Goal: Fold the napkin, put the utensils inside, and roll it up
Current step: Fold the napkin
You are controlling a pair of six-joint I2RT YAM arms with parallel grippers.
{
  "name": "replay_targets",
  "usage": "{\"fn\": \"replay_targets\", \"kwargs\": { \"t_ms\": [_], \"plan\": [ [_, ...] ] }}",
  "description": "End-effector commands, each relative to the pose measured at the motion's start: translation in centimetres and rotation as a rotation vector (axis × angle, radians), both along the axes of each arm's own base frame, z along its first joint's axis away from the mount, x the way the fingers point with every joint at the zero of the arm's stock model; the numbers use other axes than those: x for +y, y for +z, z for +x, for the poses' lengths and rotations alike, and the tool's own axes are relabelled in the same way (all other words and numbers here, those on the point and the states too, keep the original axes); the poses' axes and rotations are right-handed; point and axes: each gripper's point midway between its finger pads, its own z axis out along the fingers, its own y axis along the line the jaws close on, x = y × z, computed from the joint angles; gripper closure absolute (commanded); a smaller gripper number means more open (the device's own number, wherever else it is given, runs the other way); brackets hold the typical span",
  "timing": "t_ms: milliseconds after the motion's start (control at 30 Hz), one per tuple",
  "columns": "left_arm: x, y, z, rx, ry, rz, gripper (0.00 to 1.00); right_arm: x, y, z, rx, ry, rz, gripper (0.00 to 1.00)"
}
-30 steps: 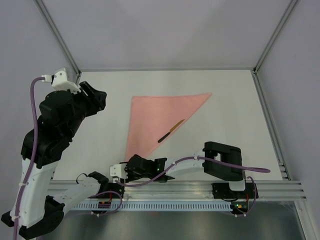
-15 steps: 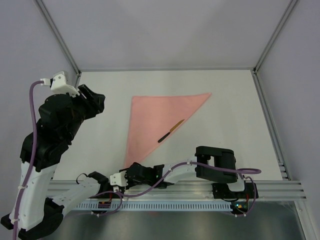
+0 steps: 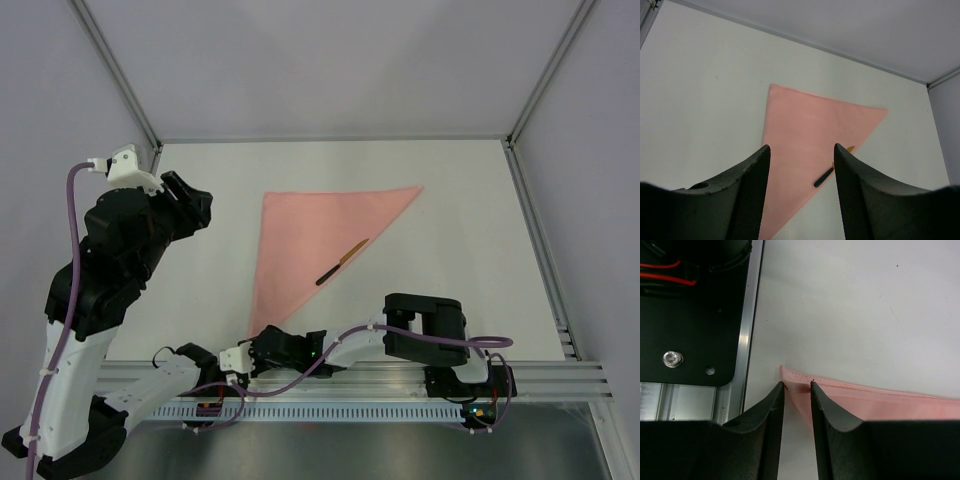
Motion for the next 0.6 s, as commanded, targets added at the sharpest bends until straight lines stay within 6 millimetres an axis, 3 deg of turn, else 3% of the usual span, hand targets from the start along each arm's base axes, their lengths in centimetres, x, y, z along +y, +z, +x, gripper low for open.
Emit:
{"fn": "replay_targets", "kwargs": {
  "t_ms": [0, 100, 400, 567],
  "plan": [
    [0.2, -0.2, 0.0, 0.005, 0.015, -0.013, 0.41, 0.4, -0.2, -0.1, -0.016, 0.011, 0.020, 0.67],
    [0.1, -0.3, 0.1, 0.011, 0.015, -0.011, 0.41, 0.4, -0.3, -0.1, -0.018, 0.017, 0.017, 0.70],
    [-0.3, -0.6, 0.5, 0.014, 0.005, -0.013, 0.41, 0.4, 0.1, -0.1, -0.019, 0.018, 0.021, 0.91],
    [-0.3, -0.5, 0.5, 0.010, 0.002, -0.011, 0.41, 0.8, 1.4, 0.3, -0.030, 0.002, 0.047, 0.94]
  ]
}}
